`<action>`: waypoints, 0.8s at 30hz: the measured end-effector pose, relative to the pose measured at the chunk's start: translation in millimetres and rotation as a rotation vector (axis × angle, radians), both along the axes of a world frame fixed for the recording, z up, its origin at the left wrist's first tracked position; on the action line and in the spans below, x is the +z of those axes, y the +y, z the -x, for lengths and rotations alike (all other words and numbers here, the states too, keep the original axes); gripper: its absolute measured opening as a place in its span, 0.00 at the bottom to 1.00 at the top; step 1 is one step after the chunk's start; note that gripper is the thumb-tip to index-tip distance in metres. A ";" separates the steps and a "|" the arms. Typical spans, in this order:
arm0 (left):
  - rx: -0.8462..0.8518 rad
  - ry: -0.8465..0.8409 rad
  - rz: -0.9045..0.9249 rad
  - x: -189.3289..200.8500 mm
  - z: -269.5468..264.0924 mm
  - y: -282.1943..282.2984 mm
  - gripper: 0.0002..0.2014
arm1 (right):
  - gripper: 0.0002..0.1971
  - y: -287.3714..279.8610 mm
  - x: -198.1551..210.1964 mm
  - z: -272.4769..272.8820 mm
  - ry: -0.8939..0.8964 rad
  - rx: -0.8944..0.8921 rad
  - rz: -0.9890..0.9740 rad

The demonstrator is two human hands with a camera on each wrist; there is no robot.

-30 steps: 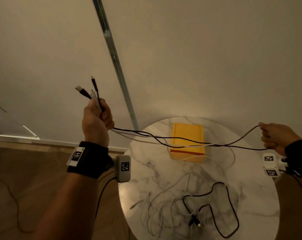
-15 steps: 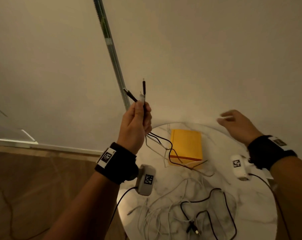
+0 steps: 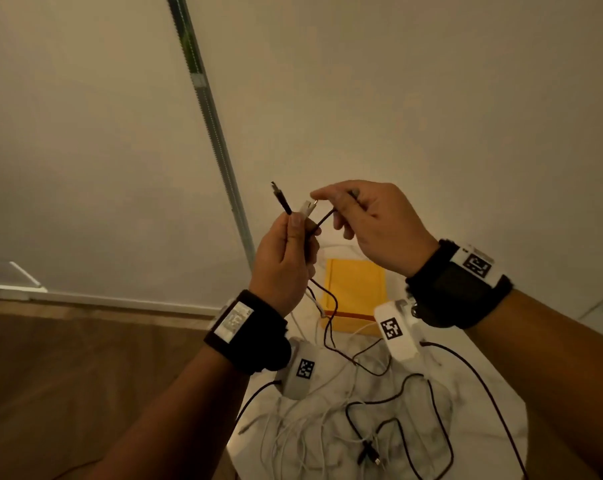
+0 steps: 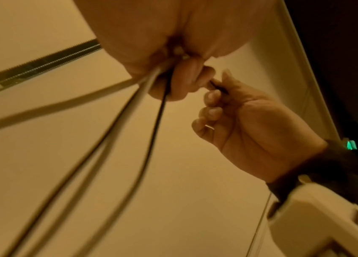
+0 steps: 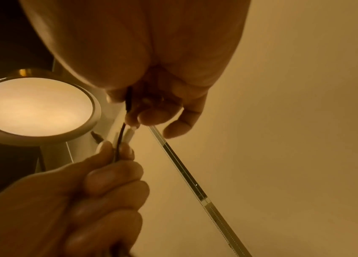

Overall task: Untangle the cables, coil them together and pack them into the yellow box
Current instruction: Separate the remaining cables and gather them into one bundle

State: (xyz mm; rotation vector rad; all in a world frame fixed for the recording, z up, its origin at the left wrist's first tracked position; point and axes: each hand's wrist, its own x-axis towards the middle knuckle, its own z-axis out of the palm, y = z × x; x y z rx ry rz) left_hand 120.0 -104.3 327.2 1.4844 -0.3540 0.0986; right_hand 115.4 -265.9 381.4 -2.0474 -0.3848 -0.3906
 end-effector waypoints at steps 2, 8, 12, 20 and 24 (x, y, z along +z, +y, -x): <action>0.094 0.042 0.040 -0.1 -2.4 -0.1 0.17 | 0.16 -3.5 -3.6 3.4 -0.023 -0.025 -0.060; 0.181 0.081 0.198 3.8 -17.0 8.7 0.16 | 0.22 -48.5 -8.5 3.0 0.038 -0.121 -0.226; 0.238 0.114 0.161 9.5 -23.6 20.7 0.17 | 0.22 -132.4 -19.8 -10.5 0.076 -0.394 -0.418; 0.033 0.168 0.310 32.9 -11.3 6.8 0.19 | 0.11 -219.9 -110.8 -21.1 0.413 -0.632 -0.097; -0.069 0.133 0.355 45.1 -8.7 0.7 0.19 | 0.27 -203.7 -125.0 -21.6 0.645 -0.632 -0.012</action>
